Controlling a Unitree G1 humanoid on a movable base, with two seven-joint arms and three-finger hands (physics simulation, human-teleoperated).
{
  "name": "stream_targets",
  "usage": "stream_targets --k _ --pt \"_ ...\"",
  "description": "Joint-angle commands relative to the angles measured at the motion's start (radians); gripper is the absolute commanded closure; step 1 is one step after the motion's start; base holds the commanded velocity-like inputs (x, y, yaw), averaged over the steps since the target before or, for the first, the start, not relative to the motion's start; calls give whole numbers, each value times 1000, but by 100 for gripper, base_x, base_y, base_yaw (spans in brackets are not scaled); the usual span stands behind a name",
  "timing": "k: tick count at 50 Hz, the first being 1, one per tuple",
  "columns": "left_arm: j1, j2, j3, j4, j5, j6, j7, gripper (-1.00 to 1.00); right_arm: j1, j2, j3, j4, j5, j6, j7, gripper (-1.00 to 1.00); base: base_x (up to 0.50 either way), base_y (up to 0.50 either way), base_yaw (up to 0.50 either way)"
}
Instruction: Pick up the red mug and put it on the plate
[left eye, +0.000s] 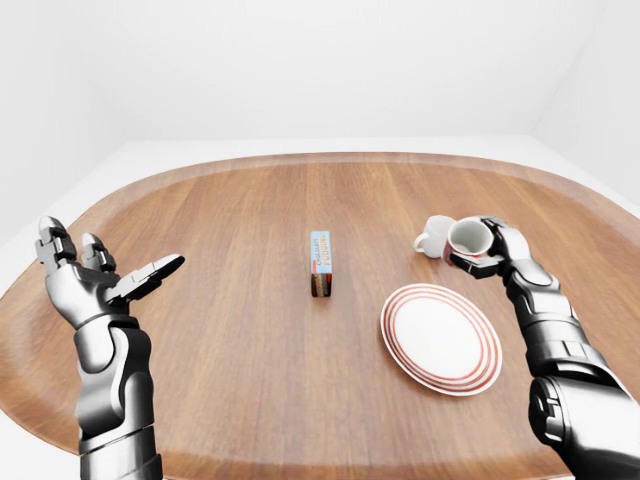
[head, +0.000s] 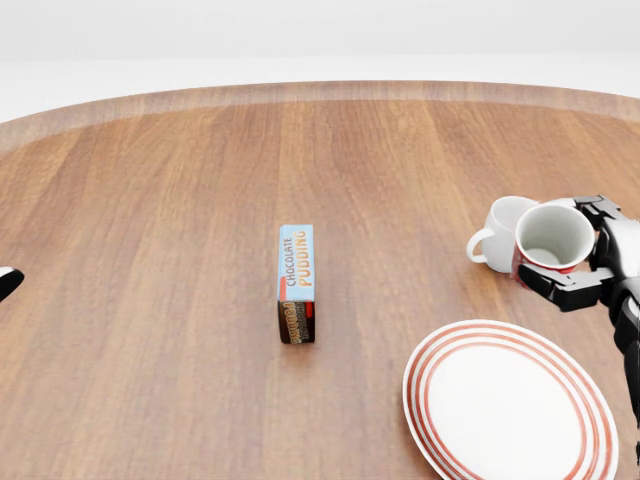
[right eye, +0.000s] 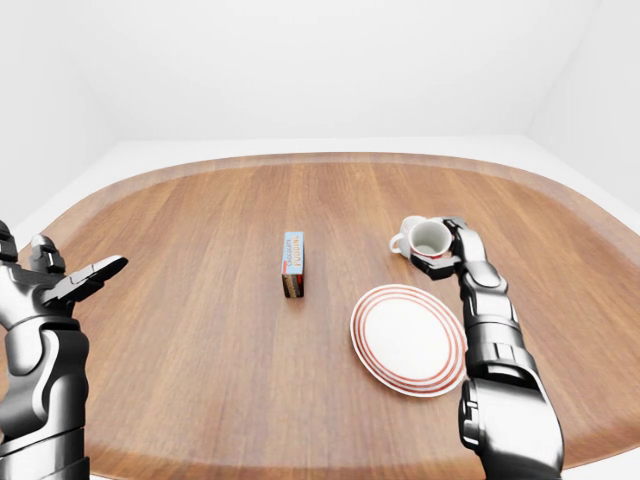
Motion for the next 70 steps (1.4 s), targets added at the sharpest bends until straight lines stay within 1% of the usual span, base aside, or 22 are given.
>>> stream_targets --k 1,5,11,15,21,27,30,32,35,37,44,46,49,53,56,59,63,67,70 --pt "0 1 2 -2 -2 3 -1 -100 8 -47 -13 278 86 -26 115 100 0 0 0" --pt "-1 -1 -1 2 0 -1 -1 -100 18 -46 -18 317 107 -39 123 100 0 0 0" --pt "1 -2 -2 4 0 -4 -1 -100 32 -26 -32 366 154 -44 190 100 0 0 0" --pt "3 -4 -2 2 1 -4 0 -100 39 -19 -29 375 162 -49 192 100 0 0 0" --pt "3 -4 -2 -2 1 -1 1 -100 56 3 -30 393 166 -48 217 100 0 0 0" --pt "3 -5 -3 -8 1 4 2 -100 61 7 -33 397 162 -43 208 100 0 0 0" --pt "3 -4 -1 -8 0 5 2 -100 64 8 -34 402 158 -50 196 100 0 0 0" --pt "3 -4 -1 -8 0 6 2 -100 64 7 -32 400 154 -49 187 100 0 0 0" --pt "2 -4 -1 -5 0 4 1 -100 71 6 -21 406 124 -59 144 100 0 0 0" --pt "2 -4 -2 -2 1 1 0 -100 71 5 -25 405 122 -56 144 100 0 0 0" --pt "3 -3 -1 -2 -2 2 0 -100 76 -3 -20 405 87 -62 94 100 0 0 0" --pt "3 -3 -1 -4 -2 3 1 -100 74 -6 -22 402 84 -59 93 100 0 0 0" --pt "4 -3 0 -5 -2 4 0 -100 78 -5 -22 405 79 -65 92 100 0 0 0" --pt "3 -3 0 2 -1 -2 -2 -100 82 -5 -22 405 72 -61 86 100 0 0 0" --pt "3 -3 0 1 -1 -2 -2 -100 82 -4 -22 405 69 -59 86 100 0 0 0" --pt "5 -3 0 -2 -1 1 -1 -100 89 0 -22 409 64 -61 85 100 0 0 0" --pt "3 -2 2 3 -2 -2 -2 -100 112 10 -20 409 58 -72 90 100 0 0 0" --pt "3 -2 1 7 0 -7 -3 -100 111 3 -25 405 64 -68 93 100 0 0 0" --pt "1 -2 0 13 0 -9 -3 -100 110 7 -22 407 64 -73 94 100 0 0 0"
